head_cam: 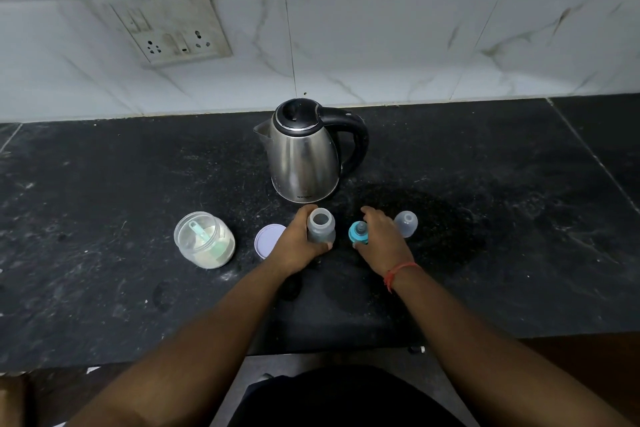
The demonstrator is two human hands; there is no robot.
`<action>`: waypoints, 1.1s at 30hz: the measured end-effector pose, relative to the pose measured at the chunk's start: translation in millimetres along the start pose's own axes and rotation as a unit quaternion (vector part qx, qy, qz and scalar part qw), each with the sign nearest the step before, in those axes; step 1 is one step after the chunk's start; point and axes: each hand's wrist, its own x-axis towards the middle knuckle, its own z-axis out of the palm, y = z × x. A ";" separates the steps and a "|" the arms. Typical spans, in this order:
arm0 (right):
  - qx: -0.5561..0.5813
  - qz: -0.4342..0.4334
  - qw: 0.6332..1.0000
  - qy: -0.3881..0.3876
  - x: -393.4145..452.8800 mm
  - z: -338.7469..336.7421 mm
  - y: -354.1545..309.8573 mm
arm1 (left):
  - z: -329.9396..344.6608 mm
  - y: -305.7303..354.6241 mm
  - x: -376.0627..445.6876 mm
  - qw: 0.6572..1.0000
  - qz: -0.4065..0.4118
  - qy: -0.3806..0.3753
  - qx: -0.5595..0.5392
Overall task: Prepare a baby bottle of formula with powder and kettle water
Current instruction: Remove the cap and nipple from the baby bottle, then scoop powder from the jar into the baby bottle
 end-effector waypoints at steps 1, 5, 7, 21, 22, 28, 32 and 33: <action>0.007 -0.001 1.000 -0.004 -0.9 -2.1 -1.1 | -1.9 0.8 -1.6 1.000 0.001 -0.006 -0.003; 0.030 -0.026 0.999 0.032 -10.7 -14.3 -5.9 | -16.6 11.2 -14.3 0.999 0.006 0.015 -0.035; 0.036 -0.050 0.995 0.083 -18.2 -20.5 -11.2 | -26.9 18.4 -25.5 0.998 0.034 0.055 -0.024; 0.123 -0.248 0.953 0.120 -23.2 1.5 -129.3 | -132.0 -3.6 -88.6 0.971 0.102 0.201 0.079; 0.125 -0.258 0.952 0.107 -21.8 7.9 -138.7 | -138.8 -10.8 -92.6 0.971 0.093 0.206 0.082; 0.143 -0.266 0.952 0.038 -7.0 47.6 -179.0 | -167.7 -49.6 -113.9 0.974 0.057 0.209 0.068; 0.155 -0.233 0.960 -0.013 3.1 68.5 -194.0 | -176.1 -67.1 -119.8 0.980 0.028 0.192 0.046; 0.163 -0.219 0.961 -0.029 5.1 73.0 -197.6 | -178.1 -71.7 -120.4 0.981 0.022 0.188 0.045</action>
